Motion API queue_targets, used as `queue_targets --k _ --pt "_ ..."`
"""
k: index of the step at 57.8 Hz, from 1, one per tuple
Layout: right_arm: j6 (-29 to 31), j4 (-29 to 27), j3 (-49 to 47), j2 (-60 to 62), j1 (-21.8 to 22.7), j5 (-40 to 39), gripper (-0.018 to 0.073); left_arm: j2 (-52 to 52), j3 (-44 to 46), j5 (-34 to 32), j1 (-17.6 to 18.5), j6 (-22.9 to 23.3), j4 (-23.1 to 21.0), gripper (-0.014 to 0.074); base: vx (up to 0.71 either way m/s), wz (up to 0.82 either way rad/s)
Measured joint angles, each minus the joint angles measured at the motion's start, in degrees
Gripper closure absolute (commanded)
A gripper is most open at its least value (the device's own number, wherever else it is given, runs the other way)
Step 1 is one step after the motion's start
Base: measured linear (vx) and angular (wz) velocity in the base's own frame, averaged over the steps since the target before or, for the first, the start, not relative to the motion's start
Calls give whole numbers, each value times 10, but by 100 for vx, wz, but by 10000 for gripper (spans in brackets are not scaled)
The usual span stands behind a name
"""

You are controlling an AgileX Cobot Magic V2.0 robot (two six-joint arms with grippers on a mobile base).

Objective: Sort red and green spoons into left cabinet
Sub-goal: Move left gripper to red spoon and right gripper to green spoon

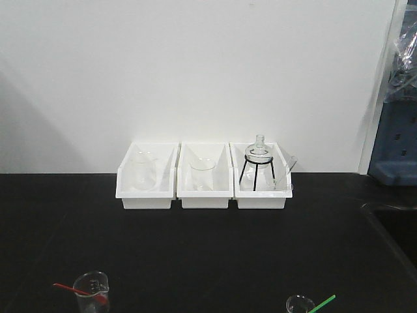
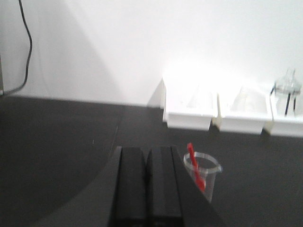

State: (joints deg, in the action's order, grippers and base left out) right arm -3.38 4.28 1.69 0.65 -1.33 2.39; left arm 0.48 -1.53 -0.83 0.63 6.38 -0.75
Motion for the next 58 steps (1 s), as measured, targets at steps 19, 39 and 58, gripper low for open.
queue_targets --k 19,39,58 --pt "-21 -23 -73 0 0 -24 568 0 54 -125 0 53 1 603 0 0" --pt "-22 89 -226 -106 0 155 559 -83 226 85 0 53 71 603 0 0" --pt "-24 102 -227 -174 0 193 496 -147 226 166 0 54 72 559 0 0"
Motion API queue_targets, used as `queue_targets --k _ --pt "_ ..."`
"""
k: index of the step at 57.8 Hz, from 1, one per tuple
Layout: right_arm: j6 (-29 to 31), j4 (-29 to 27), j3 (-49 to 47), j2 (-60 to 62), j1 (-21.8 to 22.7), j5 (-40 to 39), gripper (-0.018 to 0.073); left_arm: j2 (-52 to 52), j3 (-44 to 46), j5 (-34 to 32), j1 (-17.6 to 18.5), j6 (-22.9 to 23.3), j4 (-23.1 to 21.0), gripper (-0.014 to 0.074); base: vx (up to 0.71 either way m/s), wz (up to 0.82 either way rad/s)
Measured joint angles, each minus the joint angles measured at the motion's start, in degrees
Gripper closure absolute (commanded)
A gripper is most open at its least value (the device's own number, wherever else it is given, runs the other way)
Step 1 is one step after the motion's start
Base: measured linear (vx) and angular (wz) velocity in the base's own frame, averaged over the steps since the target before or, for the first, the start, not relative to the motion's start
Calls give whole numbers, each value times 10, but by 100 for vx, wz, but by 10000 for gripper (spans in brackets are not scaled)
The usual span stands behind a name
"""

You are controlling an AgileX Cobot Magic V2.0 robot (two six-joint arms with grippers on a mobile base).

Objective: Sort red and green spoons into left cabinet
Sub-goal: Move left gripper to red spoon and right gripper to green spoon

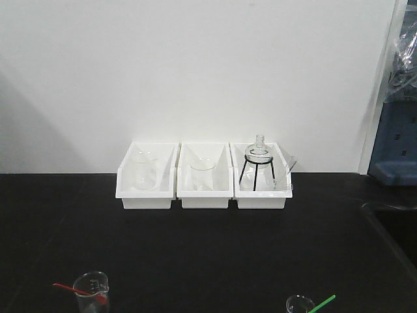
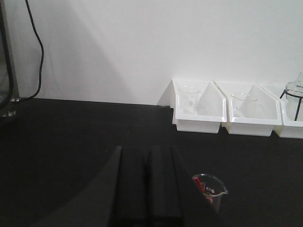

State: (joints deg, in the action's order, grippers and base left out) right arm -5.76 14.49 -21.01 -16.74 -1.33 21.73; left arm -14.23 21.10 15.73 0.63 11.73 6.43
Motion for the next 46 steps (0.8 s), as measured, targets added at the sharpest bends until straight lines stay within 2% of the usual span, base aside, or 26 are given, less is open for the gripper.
queue_targets --k 10,21,27,38,41,46 --pt "-1 -3 0 -17 0 -1 389 -11 0 3 0 0 0 449 0 0" --pt "-2 -4 0 -24 0 -6 254 -30 -7 8 0 0 0 264 0 0" --pt "-7 -9 0 -31 0 -11 210 -42 -22 3 0 1 -3 185 0 0" --pt "-41 -79 14 -63 0 -47 195 -69 -65 -78 0 2 -73 127 0 0" --pt "-41 -103 33 -77 0 -92 195 -82 -75 -104 0 2 -96 125 0 0" --pt "-41 -129 70 -105 0 -170 195 -106 -84 -128 0 2 -110 125 0 0"
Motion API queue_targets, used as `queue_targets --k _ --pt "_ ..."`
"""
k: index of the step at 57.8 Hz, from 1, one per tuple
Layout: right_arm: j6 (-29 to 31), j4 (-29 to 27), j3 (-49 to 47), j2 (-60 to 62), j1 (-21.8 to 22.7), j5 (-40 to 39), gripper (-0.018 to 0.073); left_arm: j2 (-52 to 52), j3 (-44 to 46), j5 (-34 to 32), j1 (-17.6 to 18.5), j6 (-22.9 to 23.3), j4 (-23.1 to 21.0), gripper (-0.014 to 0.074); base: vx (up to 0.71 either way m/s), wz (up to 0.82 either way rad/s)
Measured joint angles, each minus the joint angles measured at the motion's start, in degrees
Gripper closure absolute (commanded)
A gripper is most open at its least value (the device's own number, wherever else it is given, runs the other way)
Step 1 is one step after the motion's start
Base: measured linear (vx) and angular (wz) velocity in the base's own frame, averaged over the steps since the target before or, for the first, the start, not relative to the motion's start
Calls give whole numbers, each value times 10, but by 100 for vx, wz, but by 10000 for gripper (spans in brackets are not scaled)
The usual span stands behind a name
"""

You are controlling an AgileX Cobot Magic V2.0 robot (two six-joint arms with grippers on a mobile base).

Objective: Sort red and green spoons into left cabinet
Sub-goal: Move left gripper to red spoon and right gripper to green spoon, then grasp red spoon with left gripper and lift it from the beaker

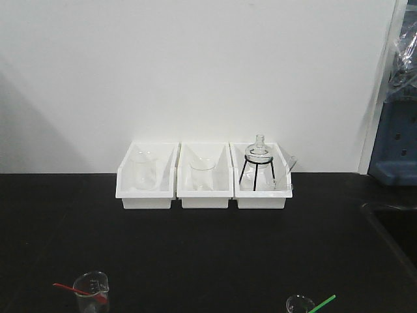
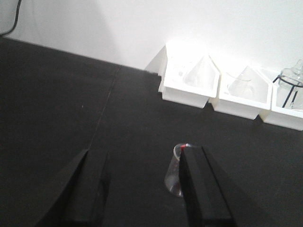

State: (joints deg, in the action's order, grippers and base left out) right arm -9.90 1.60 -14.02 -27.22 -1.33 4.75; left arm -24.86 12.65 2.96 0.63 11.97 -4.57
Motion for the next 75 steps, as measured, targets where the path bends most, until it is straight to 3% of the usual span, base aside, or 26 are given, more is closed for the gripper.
queue_targets --k 6,11,24,32,41,50,63,75 --pt "-8 -16 41 -37 0 -118 195 -34 -4 -16 0 0 -5 125 0 0" --pt "-24 6 57 -79 0 -169 195 -63 -4 -43 0 0 -6 125 0 0" --pt "-120 178 59 -225 0 -316 195 -164 -4 -153 37 31 -1 125 0 0" --pt "-149 232 59 -322 0 -403 194 -256 -4 -239 69 60 46 125 0 0" --pt "-152 239 58 -417 0 -484 189 -362 -4 -382 76 74 126 125 0 0" --pt "-148 240 56 -474 0 -536 189 -478 -4 -513 76 75 160 125 0 0" --pt "-119 240 56 -499 0 -559 189 -624 -1 -656 76 58 161 125 0 0" --pt "-115 240 56 -499 0 -559 189 -713 2 -676 78 36 109 125 0 0"
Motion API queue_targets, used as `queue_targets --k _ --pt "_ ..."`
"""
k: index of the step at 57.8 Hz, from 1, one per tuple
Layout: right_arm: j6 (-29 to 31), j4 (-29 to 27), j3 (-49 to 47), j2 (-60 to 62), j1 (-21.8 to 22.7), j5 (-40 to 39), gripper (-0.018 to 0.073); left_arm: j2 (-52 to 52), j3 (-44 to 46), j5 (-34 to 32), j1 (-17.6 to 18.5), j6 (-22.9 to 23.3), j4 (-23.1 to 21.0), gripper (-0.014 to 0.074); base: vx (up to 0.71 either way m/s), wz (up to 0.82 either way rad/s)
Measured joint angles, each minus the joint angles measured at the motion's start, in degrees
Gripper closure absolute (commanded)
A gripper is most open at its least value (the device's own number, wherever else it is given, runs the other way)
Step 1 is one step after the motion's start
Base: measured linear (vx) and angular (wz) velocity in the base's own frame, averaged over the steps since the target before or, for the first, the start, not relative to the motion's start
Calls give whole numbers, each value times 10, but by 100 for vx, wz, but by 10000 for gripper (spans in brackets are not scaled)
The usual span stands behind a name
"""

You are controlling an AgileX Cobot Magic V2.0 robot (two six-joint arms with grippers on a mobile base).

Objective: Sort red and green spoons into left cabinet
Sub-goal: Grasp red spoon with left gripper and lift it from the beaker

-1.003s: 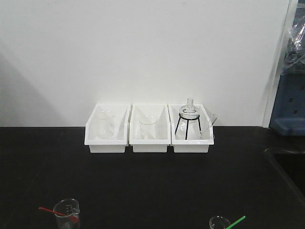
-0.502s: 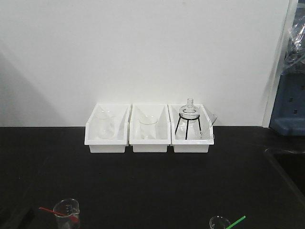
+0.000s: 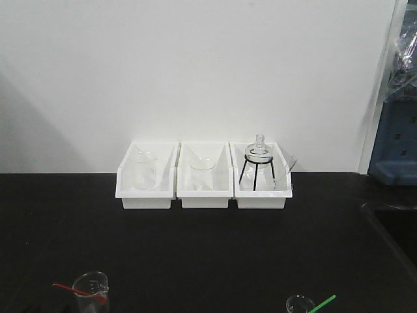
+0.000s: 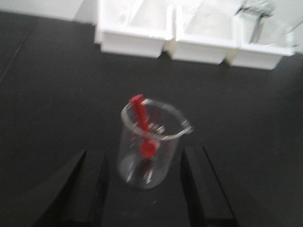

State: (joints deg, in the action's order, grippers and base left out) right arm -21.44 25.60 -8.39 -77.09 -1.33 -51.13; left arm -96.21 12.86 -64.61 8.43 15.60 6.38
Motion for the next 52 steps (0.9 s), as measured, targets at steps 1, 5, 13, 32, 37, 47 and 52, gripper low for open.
queue_targets --k 1,5,13,32,37,47,52 --pt "0 0 0 0 0 0 189 -4 0 0 0 0 -3 125 0 0" --pt "1 0 0 0 0 0 189 -18 1 0 0 -1 -15 125 0 0" --pt "5 0 0 0 0 0 189 -27 2 -1 0 -2 -17 125 0 0" --pt "21 0 0 0 0 0 189 -39 82 -4 0 -2 -10 125 0 0" --pt "22 0 0 0 0 0 189 -43 96 -5 0 -2 -8 125 0 0" --pt "22 -1 0 0 0 0 189 -56 115 -5 0 -2 -8 125 0 0" --pt "22 -2 0 0 0 0 189 -63 126 -5 0 -2 -8 125 0 0"
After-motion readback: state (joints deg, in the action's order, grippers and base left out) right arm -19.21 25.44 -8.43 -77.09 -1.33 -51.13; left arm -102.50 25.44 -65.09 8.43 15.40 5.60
